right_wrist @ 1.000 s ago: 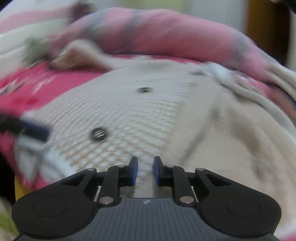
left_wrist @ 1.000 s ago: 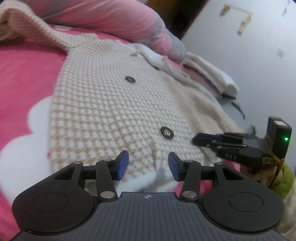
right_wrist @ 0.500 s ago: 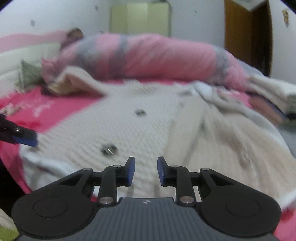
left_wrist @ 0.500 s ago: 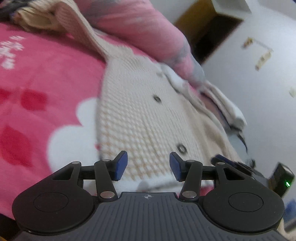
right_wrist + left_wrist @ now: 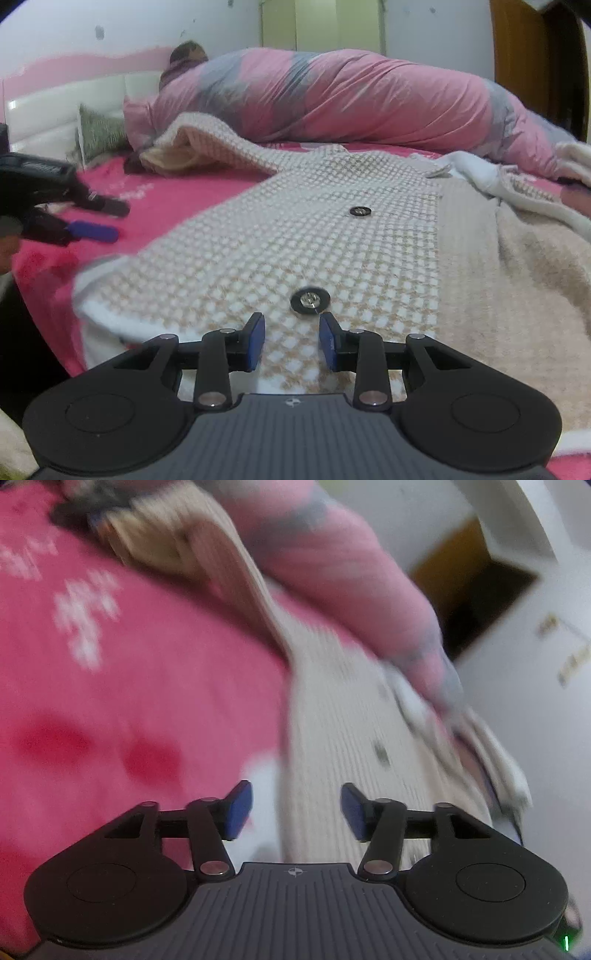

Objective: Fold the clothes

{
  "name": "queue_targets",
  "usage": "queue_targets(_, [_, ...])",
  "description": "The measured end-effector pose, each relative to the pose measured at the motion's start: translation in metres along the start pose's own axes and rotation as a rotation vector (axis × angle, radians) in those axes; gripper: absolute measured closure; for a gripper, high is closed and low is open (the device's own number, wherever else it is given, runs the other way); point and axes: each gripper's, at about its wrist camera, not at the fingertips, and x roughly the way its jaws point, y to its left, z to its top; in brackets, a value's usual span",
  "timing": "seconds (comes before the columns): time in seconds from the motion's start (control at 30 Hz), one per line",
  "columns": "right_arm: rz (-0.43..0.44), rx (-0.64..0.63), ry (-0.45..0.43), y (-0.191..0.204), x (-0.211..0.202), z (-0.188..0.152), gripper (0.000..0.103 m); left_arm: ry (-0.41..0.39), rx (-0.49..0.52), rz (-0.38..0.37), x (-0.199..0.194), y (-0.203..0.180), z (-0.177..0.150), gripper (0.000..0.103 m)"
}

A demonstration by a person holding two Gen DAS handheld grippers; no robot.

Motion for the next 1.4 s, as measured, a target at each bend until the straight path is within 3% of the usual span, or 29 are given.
queue_targets(0.17, [0.024,0.032,-0.064,-0.002,0.015,0.023,0.068,-0.183,-0.07,0.097,0.018,0.022,0.074,0.034])
queue_targets(0.27, [0.019,0.006,-0.053,0.003,0.036,0.031,0.067,-0.248,-0.203,0.103,0.04,0.047,0.121,0.031])
queue_targets(0.43, [0.017,-0.036,-0.008,0.01,0.069,0.033,0.067,-0.282,-0.468,0.073,0.08,0.098,0.181,0.031])
queue_targets(0.63, [-0.001,-0.079,0.002,0.015,0.085,0.025,0.062,-0.256,-0.576,0.102,0.124,0.128,0.217,0.034])
queue_targets(0.67, [0.0,-0.082,0.0,0.015,0.087,0.025,0.061,-0.255,-0.589,0.093,0.129,0.13,0.219,0.036])
queue_targets(0.7, [0.002,-0.081,0.0,0.015,0.088,0.025,0.061,-0.254,-0.602,0.084,0.134,0.132,0.221,0.049])
queue_targets(0.73, [0.005,-0.076,0.0,0.014,0.089,0.025,0.061,-0.259,-0.601,0.08,0.137,0.13,0.223,0.066])
queue_targets(0.77, [0.007,-0.068,0.0,0.013,0.089,0.025,0.06,-0.276,-0.568,0.088,0.135,0.122,0.225,0.075])
queue_targets(0.8, [0.011,-0.061,0.0,0.012,0.089,0.024,0.06,-0.292,-0.535,0.095,0.132,0.113,0.226,0.094])
queue_targets(0.83, [0.014,-0.054,-0.001,0.011,0.09,0.024,0.06,-0.308,-0.501,0.102,0.13,0.104,0.227,0.099])
queue_targets(0.97, [0.017,-0.049,-0.009,0.01,0.09,0.022,0.06,-0.388,-0.353,0.134,0.117,0.068,0.236,0.103])
queue_targets(1.03, [0.016,-0.051,-0.011,0.01,0.089,0.022,0.06,-0.492,-0.24,0.135,0.095,0.045,0.234,0.103])
queue_targets(1.1, [0.016,-0.051,-0.012,0.011,0.088,0.021,0.06,-0.649,-0.099,0.194,0.061,0.021,0.219,0.103])
queue_targets(1.23, [0.022,-0.045,-0.023,0.009,0.089,0.019,0.059,-0.757,-0.008,0.308,0.006,0.011,0.171,0.103])
queue_targets(1.3, [0.029,-0.039,-0.025,0.008,0.09,0.019,0.059,-0.656,-0.071,0.346,0.005,0.031,0.158,0.103])
queue_targets(1.37, [0.033,-0.035,-0.025,0.007,0.09,0.019,0.059,-0.517,-0.16,0.323,0.019,0.059,0.151,0.102])
queue_targets(1.4, [0.033,-0.033,-0.024,0.006,0.09,0.02,0.059,-0.44,-0.219,0.295,0.029,0.073,0.149,0.092])
